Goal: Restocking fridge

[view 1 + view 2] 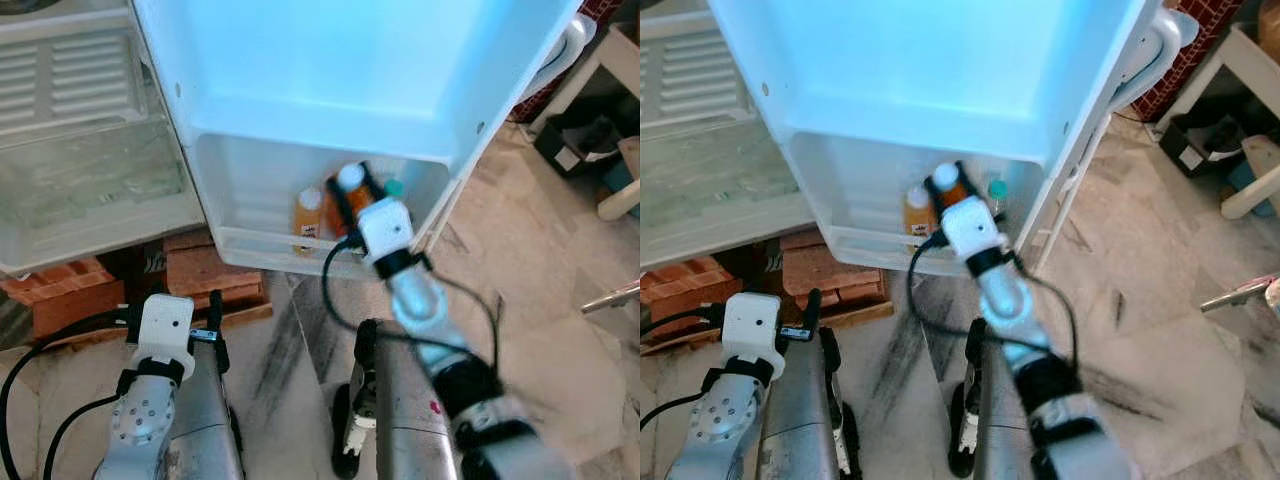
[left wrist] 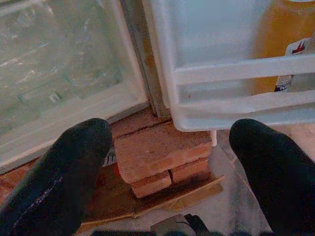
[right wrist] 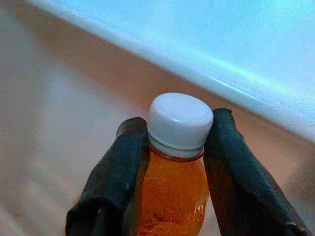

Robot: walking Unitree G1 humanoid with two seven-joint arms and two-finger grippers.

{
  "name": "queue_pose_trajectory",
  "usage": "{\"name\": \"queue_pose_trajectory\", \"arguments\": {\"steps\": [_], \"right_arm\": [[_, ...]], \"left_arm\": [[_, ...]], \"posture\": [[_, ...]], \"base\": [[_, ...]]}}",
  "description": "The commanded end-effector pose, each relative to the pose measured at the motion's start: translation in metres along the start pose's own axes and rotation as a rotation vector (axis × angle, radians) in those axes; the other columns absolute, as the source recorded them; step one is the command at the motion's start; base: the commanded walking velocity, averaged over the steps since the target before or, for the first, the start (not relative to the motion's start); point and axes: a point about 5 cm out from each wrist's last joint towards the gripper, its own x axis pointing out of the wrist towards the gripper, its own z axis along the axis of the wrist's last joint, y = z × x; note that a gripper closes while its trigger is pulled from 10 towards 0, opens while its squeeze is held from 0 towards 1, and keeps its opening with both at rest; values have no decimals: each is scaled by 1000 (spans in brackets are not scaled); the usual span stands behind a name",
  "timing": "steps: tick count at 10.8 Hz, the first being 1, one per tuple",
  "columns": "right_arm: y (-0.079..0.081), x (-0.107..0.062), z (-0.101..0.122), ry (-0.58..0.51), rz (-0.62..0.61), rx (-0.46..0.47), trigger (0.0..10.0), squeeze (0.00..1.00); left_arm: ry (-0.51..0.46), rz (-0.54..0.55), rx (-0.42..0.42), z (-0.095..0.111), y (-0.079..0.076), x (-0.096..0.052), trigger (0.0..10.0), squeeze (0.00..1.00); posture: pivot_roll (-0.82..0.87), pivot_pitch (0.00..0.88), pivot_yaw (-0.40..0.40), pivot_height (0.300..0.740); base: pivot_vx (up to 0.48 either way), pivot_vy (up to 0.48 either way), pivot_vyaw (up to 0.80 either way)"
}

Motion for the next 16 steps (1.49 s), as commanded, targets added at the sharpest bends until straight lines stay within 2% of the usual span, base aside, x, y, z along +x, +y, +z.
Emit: {"name": "queue_pose_trajectory", "arguments": {"steps": [1,4,6,7,8,9,11,12,13,14,15,16], "right_arm": [[-3,4,3,-32,-16,-33,10000,0],[23,-22,-37,192,42,71,10000,0],[34,-33,-45,250,88,117,10000,0],[38,-37,-53,312,115,122,10000,0],[38,-38,-55,331,111,123,10000,0],[27,-34,-55,332,64,138,10000,1000],[20,-32,-53,313,32,142,10000,1000],[14,-28,-48,271,7,139,10000,1000],[5,-18,-32,176,-20,146,10000,1000],[0,-15,-26,145,-42,159,10000,1000],[-6,-18,-19,112,-54,172,10000,1000],[-8,-28,-21,135,-63,211,10000,1000]], "left_arm": [[13,-6,6,-1,0,-2,10000,0],[12,-11,7,0,-1,-2,10000,0],[13,-8,6,0,-1,-3,10000,0],[16,-5,4,-1,-1,-4,10000,0],[16,-6,4,-1,-1,-4,10000,0],[20,-8,3,-1,-2,-3,10000,0],[22,-7,3,-2,-2,-3,10000,0],[26,-8,4,-4,-3,-2,10000,0],[23,0,7,-5,-2,1,10000,0],[20,5,8,-4,-2,4,10000,0],[14,14,9,-3,-1,9,10000,0],[10,20,11,-2,0,13,10000,0]], "posture": [[228,236,-61,505],[237,241,-67,505],[240,245,-71,505],[240,245,-73,505],[240,245,-73,505],[238,240,-75,505],[236,234,-76,505],[230,217,-78,505],[228,196,-82,505],[228,190,-83,505],[230,168,-89,505],[228,155,-94,505]], "base": [[0,0,0],[0,0,0],[0,0,0],[0,0,0],[0,0,0],[0,0,0],[0,0,0],[0,0,0],[0,0,0],[0,0,0],[0,0,0],[0,0,0]]}}
